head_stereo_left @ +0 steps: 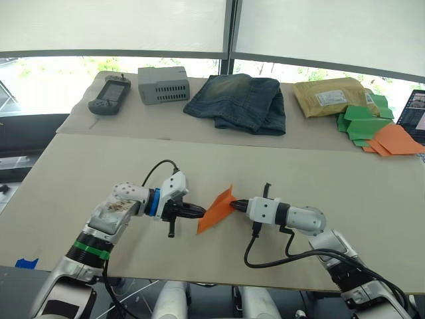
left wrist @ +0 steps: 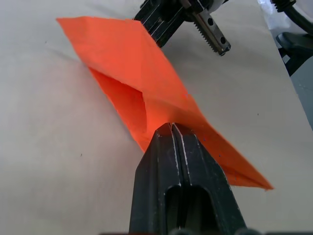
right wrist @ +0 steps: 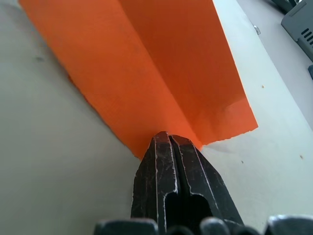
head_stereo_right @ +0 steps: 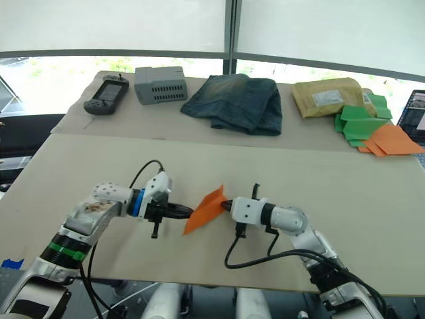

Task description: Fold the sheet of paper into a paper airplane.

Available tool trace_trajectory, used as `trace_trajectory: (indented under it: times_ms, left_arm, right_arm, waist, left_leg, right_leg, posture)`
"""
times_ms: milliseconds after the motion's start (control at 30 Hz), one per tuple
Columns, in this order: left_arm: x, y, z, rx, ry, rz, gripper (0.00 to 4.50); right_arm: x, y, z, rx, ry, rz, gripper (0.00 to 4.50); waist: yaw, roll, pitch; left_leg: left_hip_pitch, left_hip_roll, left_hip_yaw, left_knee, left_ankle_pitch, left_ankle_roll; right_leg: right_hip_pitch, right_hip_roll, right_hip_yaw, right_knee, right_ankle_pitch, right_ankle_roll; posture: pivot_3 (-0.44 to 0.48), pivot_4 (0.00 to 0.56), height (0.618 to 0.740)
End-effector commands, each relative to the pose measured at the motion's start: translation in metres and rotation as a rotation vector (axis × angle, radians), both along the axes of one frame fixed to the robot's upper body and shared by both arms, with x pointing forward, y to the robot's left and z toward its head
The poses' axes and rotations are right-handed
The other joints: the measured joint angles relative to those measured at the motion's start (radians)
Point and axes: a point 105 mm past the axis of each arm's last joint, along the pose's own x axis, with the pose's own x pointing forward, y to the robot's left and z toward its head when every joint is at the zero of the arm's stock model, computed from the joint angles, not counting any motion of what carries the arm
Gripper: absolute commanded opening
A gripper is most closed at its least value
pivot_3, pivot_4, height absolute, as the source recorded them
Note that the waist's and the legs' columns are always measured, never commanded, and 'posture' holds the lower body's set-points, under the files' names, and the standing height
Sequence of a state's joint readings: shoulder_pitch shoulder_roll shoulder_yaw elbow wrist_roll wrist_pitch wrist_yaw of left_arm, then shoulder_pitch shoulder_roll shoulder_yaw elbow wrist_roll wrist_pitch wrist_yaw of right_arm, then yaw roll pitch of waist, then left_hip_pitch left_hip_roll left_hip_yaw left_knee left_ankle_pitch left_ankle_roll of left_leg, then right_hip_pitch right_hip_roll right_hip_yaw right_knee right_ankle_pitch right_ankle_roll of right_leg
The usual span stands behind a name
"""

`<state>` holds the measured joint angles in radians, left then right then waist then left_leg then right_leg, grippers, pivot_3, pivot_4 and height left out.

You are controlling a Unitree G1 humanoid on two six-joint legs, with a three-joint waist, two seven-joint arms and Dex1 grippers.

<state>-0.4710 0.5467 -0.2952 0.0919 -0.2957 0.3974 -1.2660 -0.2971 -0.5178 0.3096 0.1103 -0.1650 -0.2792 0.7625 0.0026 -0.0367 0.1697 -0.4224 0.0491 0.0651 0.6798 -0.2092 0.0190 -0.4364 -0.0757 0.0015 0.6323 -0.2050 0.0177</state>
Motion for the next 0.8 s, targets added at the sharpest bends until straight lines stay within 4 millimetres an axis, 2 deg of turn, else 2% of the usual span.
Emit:
trace_trajectory:
  times_ms: [33,233,367,467,567,667,800]
  left_arm:
    - [0.002,-0.011,0.002,0.007,-0.058,-0.062,0.02]
    - [0.002,-0.013,-0.012,0.023,-0.042,-0.084,0.02]
    - [0.012,0.003,-0.008,0.031,-0.057,-0.016,0.02]
    - [0.029,0.024,0.012,-0.006,-0.101,0.103,0.02]
    - [0.029,0.032,0.031,-0.069,-0.1,0.137,0.02]
    - [0.009,0.033,0.052,-0.152,-0.045,0.098,0.02]
    - [-0.023,0.027,0.057,-0.148,0.048,0.004,0.02]
  right_arm:
    - [-0.005,0.003,-0.012,-0.019,0.044,0.007,0.0]
    - [-0.008,0.002,-0.013,-0.018,0.045,0.004,0.0]
    - [-0.01,0.002,-0.014,-0.019,0.048,0.001,0.0]
    - [-0.01,0.004,-0.017,-0.025,0.055,0.001,0.0]
    - [-0.009,0.005,-0.017,-0.024,0.057,0.0,0.0]
    - [-0.008,0.008,-0.019,-0.027,0.066,0.003,0.0]
    - [-0.008,0.01,-0.021,-0.034,0.076,0.006,0.0]
  waist:
    - [-0.001,0.0,0.0]
    - [-0.002,0.0,0.0]
    - [-0.002,0.0,0.0]
    - [-0.005,0.0,0.0]
    - [-0.008,0.0,0.0]
    - [-0.011,0.0,0.0]
    - [-0.02,0.0,-0.001]
  left_leg:
    - [0.0,0.0,0.0,0.0,0.0,0.0]
    - [0.0,0.0,0.0,0.0,0.0,0.0]
    - [0.0,0.0,0.0,0.0,0.0,0.0]
    - [0.0,0.0,0.0,0.0,0.0,0.0]
    - [0.0,0.001,0.0,-0.001,0.0,0.0]
    - [0.0,0.001,0.0,0.0,0.0,0.0]
    - [0.001,0.001,0.0,-0.001,0.0,0.0]
  right_leg:
    - [0.0,0.0,0.0,0.0,0.0,0.0]
    - [0.0,0.0,0.001,0.0,0.001,0.001]
    - [0.0,0.0,0.001,0.0,0.001,0.001]
    - [0.0,0.0,0.001,0.0,0.001,0.001]
    - [-0.001,0.001,0.0,0.0,0.001,0.001]
    - [0.0,0.0,0.0,0.0,0.001,0.001]
    - [0.0,0.0,0.001,0.0,0.001,0.001]
  posture:
    - [0.0,0.15,0.716]
    - [0.0,0.15,0.716]
    - [0.0,0.15,0.716]
    - [0.0,0.15,0.716]
    - [0.0,0.15,0.716]
    - [0.0,0.15,0.716]
    - [0.0,0.15,0.716]
